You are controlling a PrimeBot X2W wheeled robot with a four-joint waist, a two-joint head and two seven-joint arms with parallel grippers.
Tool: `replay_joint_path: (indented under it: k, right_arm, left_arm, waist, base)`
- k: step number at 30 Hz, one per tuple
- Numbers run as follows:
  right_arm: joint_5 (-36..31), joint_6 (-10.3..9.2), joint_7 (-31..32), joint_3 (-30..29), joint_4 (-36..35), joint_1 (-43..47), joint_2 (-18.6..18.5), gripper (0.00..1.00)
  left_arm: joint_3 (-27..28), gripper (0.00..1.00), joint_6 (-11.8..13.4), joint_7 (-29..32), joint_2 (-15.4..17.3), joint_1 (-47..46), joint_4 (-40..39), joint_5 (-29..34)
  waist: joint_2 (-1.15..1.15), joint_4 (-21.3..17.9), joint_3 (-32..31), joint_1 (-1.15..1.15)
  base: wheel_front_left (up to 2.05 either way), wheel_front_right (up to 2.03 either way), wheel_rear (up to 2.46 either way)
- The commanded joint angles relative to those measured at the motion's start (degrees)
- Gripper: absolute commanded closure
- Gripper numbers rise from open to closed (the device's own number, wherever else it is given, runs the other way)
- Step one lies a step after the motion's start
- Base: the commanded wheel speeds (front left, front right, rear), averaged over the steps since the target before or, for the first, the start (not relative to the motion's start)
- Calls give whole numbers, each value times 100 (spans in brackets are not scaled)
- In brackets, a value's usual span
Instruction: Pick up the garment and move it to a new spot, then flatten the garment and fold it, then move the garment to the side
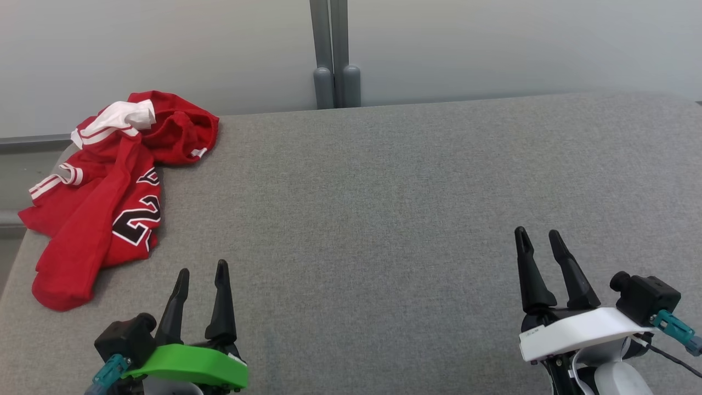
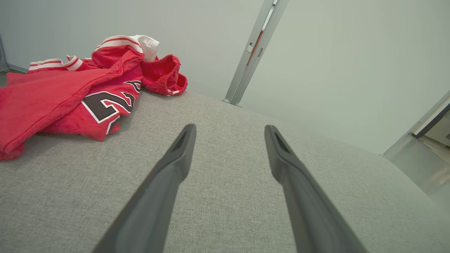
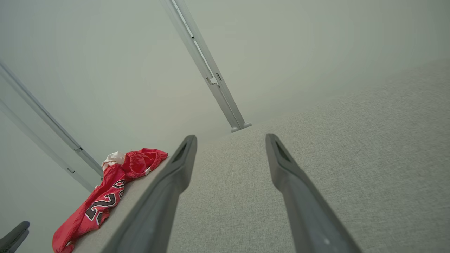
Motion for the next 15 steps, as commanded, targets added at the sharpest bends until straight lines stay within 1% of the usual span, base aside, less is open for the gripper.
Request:
replay_joint_path:
  k: [1, 15]
  right_arm:
    - [-187, 4, -61, 30, -74, 45, -31, 0]
    - [-1031, 4, -242, 137, 18, 93, -36, 0]
  left_arm:
    - [-12, 0, 20, -54, 46, 37, -29, 160]
    - [-95, 0, 68, -234, 51, 152, 22, 837]
  waist:
    - [0, 0, -2, 0]
    - [0, -4, -18, 0]
  base:
    - [0, 0, 0]
    - [0, 0, 0]
